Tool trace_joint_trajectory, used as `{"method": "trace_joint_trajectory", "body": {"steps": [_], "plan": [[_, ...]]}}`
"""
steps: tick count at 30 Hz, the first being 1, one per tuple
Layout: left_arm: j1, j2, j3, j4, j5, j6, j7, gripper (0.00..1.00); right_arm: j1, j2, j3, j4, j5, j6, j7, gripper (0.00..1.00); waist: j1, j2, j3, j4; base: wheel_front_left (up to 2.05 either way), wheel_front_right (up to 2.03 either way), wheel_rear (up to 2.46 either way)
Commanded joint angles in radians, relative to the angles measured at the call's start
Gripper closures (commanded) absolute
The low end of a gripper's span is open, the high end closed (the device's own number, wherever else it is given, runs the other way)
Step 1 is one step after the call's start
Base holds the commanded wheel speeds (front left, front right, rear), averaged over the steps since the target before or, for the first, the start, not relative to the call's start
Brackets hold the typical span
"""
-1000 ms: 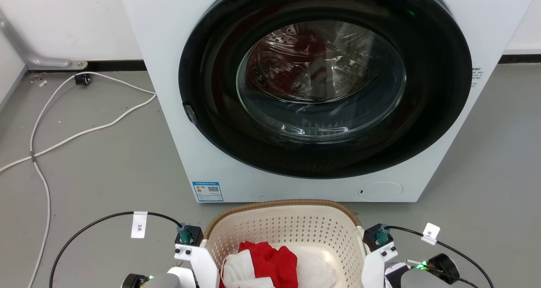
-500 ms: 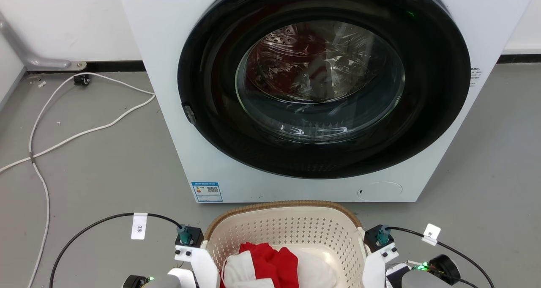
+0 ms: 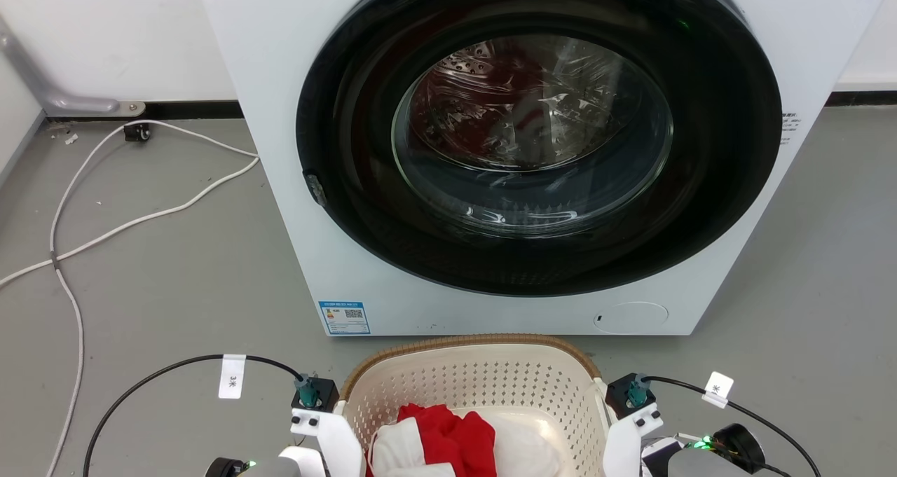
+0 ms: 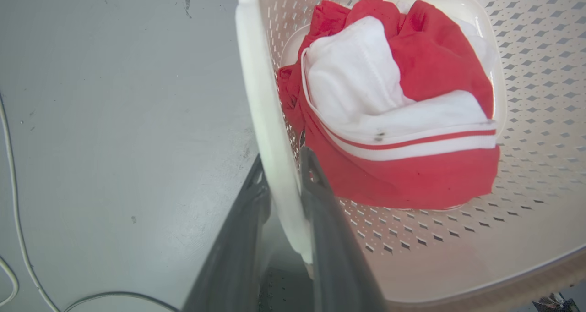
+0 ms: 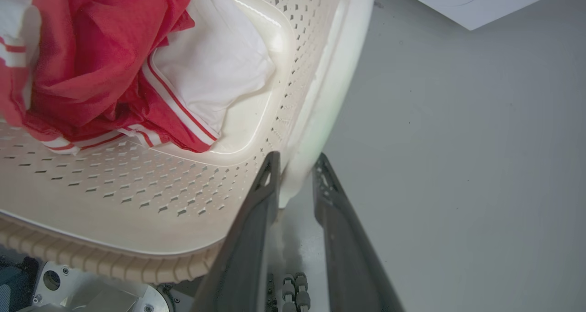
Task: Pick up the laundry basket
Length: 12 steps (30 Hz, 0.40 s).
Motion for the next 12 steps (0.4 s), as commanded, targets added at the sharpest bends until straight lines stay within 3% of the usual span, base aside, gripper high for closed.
{"method": "trace_joint_trajectory", "body": {"steps": [1, 12], "plan": [[-0.008, -0.014, -0.009, -0.009, 0.001, -0.012, -0.003, 1.00, -0.019, 0.011, 0.009, -0.008, 0.003, 0.003, -0.008, 1.00, 0.0000, -0.0001, 0.000, 0.000, 0.00, 0.00, 0.00], [-0.012, -0.011, -0.030, -0.007, -0.022, -0.012, -0.009, 1.00, -0.019, 0.010, 0.026, -0.007, 0.023, 0.003, -0.008, 1.00, 0.0000, -0.0001, 0.003, 0.001, 0.00, 0.00, 0.00]]}}
